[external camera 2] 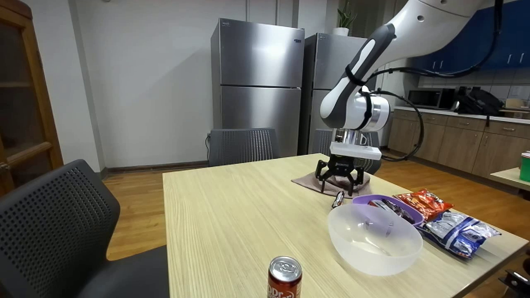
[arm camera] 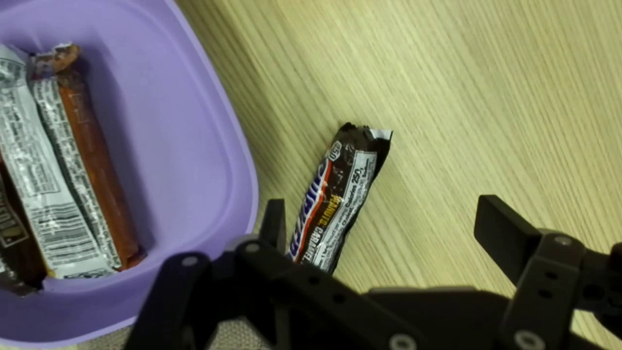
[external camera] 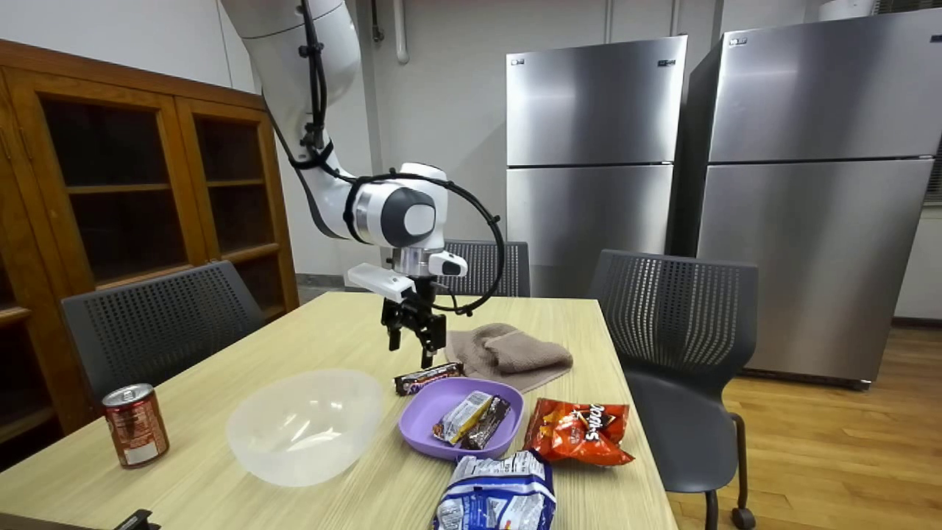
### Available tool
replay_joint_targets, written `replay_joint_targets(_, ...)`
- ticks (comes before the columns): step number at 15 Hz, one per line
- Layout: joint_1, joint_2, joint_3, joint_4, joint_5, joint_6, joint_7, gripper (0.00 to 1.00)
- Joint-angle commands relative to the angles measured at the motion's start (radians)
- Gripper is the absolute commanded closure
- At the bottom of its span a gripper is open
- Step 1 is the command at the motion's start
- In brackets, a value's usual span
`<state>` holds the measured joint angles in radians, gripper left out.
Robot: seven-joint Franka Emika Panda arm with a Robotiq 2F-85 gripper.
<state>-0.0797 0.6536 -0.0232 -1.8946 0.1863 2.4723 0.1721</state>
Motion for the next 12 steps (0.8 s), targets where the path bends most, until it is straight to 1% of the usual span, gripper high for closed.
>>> replay_joint_targets(1,-0.008,0.024,0.015,0.023,0.018,-0.041,-0.024,0.0)
replay_joint_targets(8,-0.005,0.06,0.025,0.013,0.022,0.02,-0.026,0.0)
replay_joint_targets(12,0.008,0.075,0.012,0.014,0.018,0.036,0.011,0.0)
